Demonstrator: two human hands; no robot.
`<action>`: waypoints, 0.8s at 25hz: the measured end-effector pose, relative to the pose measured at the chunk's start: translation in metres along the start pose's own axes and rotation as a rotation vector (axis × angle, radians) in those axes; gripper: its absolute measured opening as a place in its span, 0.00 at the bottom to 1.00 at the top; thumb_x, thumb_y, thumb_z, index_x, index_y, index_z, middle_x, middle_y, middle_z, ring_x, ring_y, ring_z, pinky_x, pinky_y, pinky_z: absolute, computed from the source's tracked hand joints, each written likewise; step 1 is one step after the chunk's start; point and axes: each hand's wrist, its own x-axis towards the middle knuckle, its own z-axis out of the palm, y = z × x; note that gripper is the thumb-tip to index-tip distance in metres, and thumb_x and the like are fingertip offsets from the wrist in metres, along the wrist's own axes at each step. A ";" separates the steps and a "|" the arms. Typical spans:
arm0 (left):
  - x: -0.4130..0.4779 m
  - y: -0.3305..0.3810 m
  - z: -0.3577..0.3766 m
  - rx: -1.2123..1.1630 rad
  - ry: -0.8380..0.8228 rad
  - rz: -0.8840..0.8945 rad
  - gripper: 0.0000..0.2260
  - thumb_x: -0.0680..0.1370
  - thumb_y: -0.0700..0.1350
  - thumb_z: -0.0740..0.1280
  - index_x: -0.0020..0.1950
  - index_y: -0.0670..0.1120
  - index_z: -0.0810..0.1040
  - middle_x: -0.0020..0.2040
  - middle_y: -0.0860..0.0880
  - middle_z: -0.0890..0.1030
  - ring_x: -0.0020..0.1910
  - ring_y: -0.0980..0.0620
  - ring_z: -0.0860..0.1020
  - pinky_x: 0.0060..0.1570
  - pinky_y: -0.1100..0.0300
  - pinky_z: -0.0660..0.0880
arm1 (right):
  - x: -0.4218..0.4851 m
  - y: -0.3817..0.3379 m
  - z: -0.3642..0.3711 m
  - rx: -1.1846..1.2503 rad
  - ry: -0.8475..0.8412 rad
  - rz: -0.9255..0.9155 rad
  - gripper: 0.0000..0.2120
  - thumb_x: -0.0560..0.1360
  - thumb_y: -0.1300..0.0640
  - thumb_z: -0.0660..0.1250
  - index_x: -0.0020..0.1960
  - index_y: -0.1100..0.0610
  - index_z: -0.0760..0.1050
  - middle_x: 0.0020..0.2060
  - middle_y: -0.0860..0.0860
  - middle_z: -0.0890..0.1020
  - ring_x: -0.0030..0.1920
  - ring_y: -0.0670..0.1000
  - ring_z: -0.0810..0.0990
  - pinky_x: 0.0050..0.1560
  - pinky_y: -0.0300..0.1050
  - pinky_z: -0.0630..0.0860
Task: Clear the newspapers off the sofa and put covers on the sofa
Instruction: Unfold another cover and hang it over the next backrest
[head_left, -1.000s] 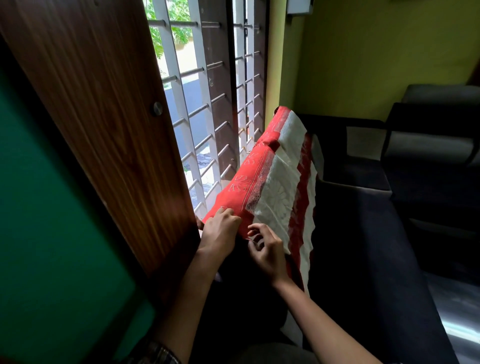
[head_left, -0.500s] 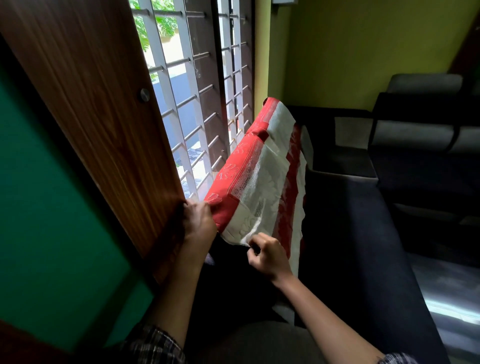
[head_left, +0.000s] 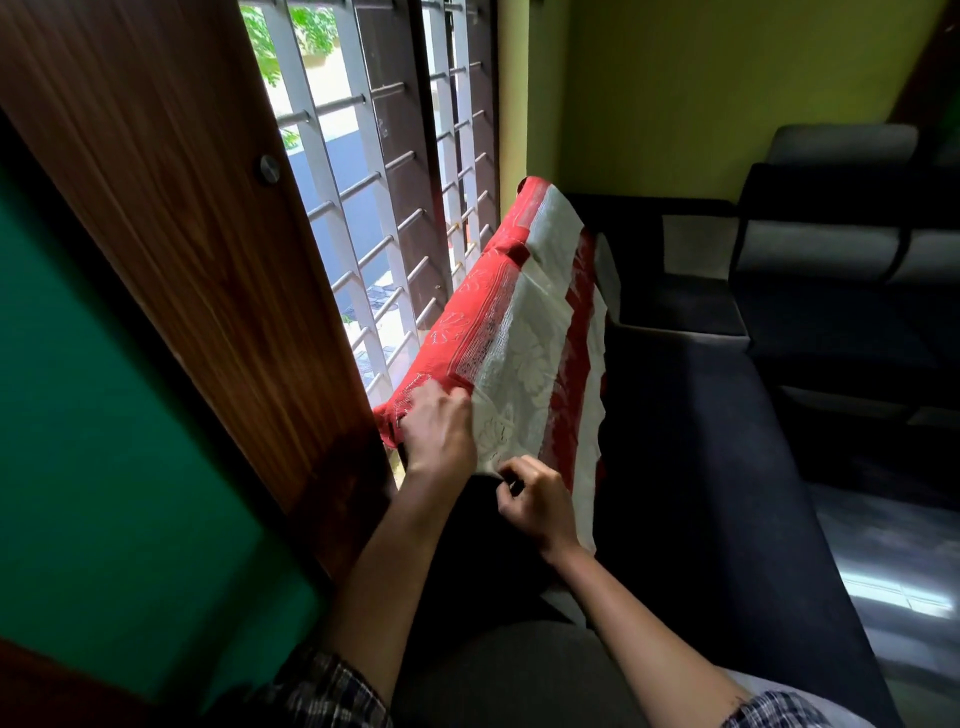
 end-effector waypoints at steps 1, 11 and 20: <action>-0.005 0.005 0.004 0.038 -0.015 0.154 0.16 0.76 0.40 0.62 0.64 0.46 0.71 0.62 0.42 0.67 0.62 0.42 0.67 0.52 0.53 0.67 | -0.003 0.002 0.002 0.013 0.064 -0.014 0.04 0.67 0.62 0.65 0.40 0.57 0.77 0.35 0.51 0.79 0.35 0.53 0.79 0.31 0.42 0.73; -0.016 0.019 0.070 0.202 -0.016 0.668 0.13 0.49 0.41 0.76 0.27 0.48 0.75 0.28 0.51 0.75 0.31 0.49 0.78 0.29 0.62 0.71 | -0.040 0.035 0.012 0.002 0.141 0.199 0.08 0.73 0.53 0.65 0.48 0.57 0.76 0.44 0.52 0.78 0.42 0.54 0.79 0.35 0.44 0.71; -0.010 0.023 0.079 0.120 -0.141 0.561 0.13 0.71 0.36 0.61 0.53 0.43 0.77 0.53 0.45 0.77 0.57 0.44 0.73 0.54 0.55 0.67 | -0.046 0.063 0.008 -0.016 -0.128 0.818 0.13 0.78 0.60 0.56 0.60 0.58 0.71 0.60 0.58 0.71 0.59 0.60 0.74 0.56 0.49 0.70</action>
